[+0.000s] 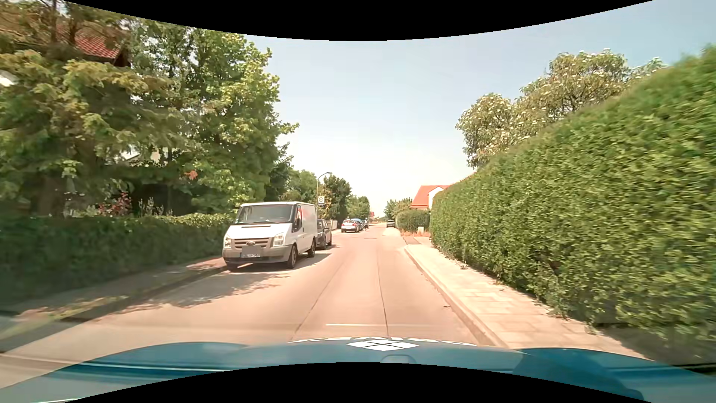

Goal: Follow the waypoints while adhering to traffic rules and regulations

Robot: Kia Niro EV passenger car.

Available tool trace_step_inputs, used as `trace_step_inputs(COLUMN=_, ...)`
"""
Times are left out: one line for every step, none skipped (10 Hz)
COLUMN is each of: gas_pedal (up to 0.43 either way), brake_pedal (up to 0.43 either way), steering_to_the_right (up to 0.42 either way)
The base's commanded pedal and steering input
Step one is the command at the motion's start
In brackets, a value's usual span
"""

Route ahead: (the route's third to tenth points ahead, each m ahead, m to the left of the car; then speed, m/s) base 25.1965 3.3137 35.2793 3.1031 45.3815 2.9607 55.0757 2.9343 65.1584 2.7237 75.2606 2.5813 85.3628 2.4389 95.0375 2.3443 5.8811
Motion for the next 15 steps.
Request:
trace_step_inputs(gas_pedal=0.059, brake_pedal=0.000, steering_to_the_right=0.009)
trace_step_inputs(gas_pedal=0.039, brake_pedal=0.000, steering_to_the_right=0.011)
trace_step_inputs(gas_pedal=0.000, brake_pedal=0.000, steering_to_the_right=0.012)
trace_step_inputs(gas_pedal=0.000, brake_pedal=0.000, steering_to_the_right=0.012)
trace_step_inputs(gas_pedal=0.000, brake_pedal=0.000, steering_to_the_right=0.011)
trace_step_inputs(gas_pedal=0.000, brake_pedal=0.000, steering_to_the_right=0.011)
trace_step_inputs(gas_pedal=0.000, brake_pedal=0.000, steering_to_the_right=0.011)
trace_step_inputs(gas_pedal=0.039, brake_pedal=0.000, steering_to_the_right=0.009)
trace_step_inputs(gas_pedal=0.039, brake_pedal=0.000, steering_to_the_right=0.010)
trace_step_inputs(gas_pedal=0.039, brake_pedal=0.000, steering_to_the_right=0.009)
trace_step_inputs(gas_pedal=0.039, brake_pedal=0.000, steering_to_the_right=0.009)
trace_step_inputs(gas_pedal=0.039, brake_pedal=0.000, steering_to_the_right=0.010)
trace_step_inputs(gas_pedal=0.039, brake_pedal=0.000, steering_to_the_right=0.009)
trace_step_inputs(gas_pedal=0.039, brake_pedal=0.000, steering_to_the_right=0.010)
trace_step_inputs(gas_pedal=0.039, brake_pedal=0.000, steering_to_the_right=0.009)
